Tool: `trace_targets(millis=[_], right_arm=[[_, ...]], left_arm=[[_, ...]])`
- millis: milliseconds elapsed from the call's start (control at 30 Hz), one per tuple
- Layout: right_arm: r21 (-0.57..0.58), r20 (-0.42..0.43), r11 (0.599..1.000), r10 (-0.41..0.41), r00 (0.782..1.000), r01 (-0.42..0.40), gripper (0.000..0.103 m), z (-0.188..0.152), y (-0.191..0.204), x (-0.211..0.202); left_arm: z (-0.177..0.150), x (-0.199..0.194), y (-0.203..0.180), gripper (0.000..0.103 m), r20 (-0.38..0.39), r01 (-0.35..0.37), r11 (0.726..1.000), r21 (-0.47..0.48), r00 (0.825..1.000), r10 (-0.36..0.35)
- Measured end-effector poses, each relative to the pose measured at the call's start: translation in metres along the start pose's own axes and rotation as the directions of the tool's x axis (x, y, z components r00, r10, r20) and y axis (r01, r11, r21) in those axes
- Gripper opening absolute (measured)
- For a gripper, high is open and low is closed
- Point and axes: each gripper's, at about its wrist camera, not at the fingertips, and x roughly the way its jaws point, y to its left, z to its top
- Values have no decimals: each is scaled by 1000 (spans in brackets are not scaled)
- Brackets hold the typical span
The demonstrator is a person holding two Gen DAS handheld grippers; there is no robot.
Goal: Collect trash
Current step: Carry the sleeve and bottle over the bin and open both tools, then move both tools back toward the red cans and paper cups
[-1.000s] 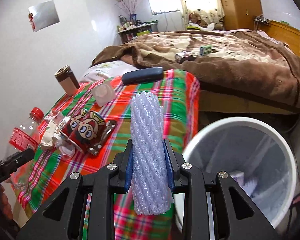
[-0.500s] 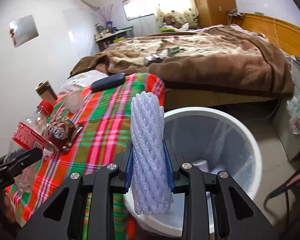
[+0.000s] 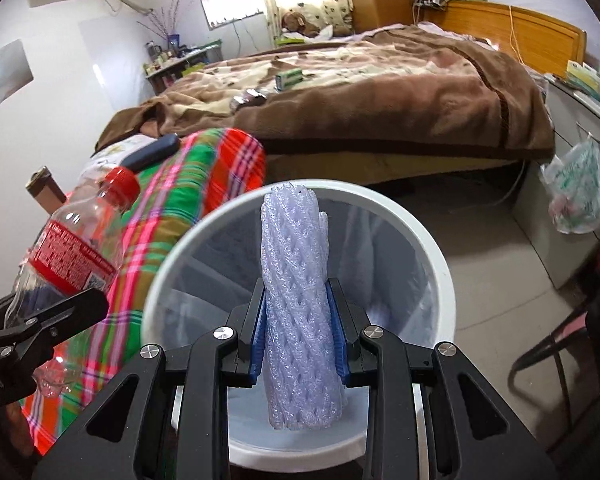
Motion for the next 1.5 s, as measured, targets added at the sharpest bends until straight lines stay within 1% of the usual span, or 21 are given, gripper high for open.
trace_targets(millis=[167, 333, 467, 500, 533, 567, 600, 700, 833, 1033, 1133, 1333, 1500], right_arm=[[4, -19, 999, -33, 999, 33, 29, -5, -11, 4], [3, -36, 998, -60, 998, 60, 30, -5, -17, 9], [15, -46, 998, -66, 997, 67, 32, -5, -21, 11], [17, -44, 998, -61, 997, 62, 37, -6, -21, 10], [18, -44, 998, -57, 997, 58, 41, -5, -20, 10], [18, -45, 998, -53, 998, 54, 52, -5, -20, 10], [15, -43, 999, -51, 998, 52, 58, -5, -19, 9], [19, -28, 999, -51, 998, 51, 58, -5, -20, 6], [35, -28, 998, -54, 998, 55, 58, -6, -22, 5], [54, -12, 998, -44, 999, 45, 58, -5, -18, 0], [50, 9, 998, -45, 999, 45, 58, -4, -12, -7], [39, 34, 999, -23, 999, 22, 58, -4, 2, -12], [21, 48, 1000, 5, 999, -6, 58, -5, 17, -15]], left_arm=[[2, 21, -13, 62, -27, 18, 1000, 18, 999, -17], [2, 39, -19, 62, -53, -4, 999, 39, 999, 6], [2, 46, -16, 62, -61, -15, 1000, 27, 998, 17], [3, 46, -15, 63, -60, -18, 1000, 21, 998, 19], [3, 45, -13, 66, -56, -16, 1000, 12, 998, 17], [3, 44, -11, 69, -56, -3, 1000, 5, 998, 3], [3, 44, -10, 70, -57, 2, 1000, 2, 998, -2], [4, 42, -9, 70, -49, -13, 1000, 4, 999, 13], [4, 34, -6, 70, -40, 4, 1000, -6, 999, -4], [2, 17, -3, 70, -13, -5, 1000, -7, 1000, 5], [1, 8, 2, 70, -2, -8, 1000, -16, 1000, 8], [-4, -12, 14, 70, 23, -35, 999, -33, 999, 36], [-10, -30, 27, 70, 53, -83, 996, -41, 995, 85]])
